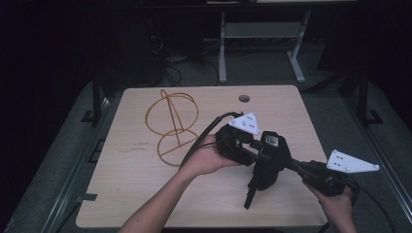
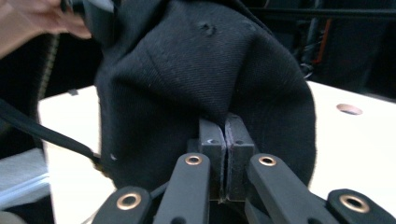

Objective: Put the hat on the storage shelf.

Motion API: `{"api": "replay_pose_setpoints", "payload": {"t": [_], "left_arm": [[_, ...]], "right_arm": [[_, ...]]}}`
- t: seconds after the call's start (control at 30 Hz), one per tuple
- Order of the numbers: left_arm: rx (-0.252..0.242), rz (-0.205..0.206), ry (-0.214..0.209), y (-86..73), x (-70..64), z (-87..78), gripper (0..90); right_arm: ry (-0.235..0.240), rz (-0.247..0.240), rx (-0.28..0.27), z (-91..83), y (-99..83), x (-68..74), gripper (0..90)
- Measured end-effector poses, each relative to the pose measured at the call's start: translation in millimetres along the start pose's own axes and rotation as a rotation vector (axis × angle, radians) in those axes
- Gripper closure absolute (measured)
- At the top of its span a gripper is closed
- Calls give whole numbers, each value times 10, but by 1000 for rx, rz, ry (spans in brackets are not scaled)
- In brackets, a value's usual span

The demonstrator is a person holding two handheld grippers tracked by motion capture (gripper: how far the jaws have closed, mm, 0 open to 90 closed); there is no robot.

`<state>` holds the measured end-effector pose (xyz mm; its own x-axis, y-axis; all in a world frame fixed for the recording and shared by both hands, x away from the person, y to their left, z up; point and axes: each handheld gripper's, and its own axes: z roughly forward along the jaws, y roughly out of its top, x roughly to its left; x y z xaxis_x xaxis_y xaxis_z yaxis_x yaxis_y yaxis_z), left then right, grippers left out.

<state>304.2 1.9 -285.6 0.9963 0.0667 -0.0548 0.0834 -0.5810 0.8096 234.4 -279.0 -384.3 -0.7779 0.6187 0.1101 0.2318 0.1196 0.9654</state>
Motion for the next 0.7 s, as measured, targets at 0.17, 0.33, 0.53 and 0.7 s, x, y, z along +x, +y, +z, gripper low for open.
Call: {"api": "replay_pose_setpoints", "payload": {"t": [0.17, 0.33, 0.53, 0.7], "left_arm": [[20, -7, 30, -109, -28, -95, 532], [14, -20, 48, -256, -38, -188, 515], [36, -36, 90, -466, -46, -252, 494], [46, -51, 107, -614, -61, -299, 476]], "right_arm": [[17, 45, 33, -44, 82, -48, 882], [19, 48, 55, -77, 191, -82, 882], [19, 41, 72, -72, 296, -122, 882], [32, 38, 90, -62, 377, -145, 882]]}}
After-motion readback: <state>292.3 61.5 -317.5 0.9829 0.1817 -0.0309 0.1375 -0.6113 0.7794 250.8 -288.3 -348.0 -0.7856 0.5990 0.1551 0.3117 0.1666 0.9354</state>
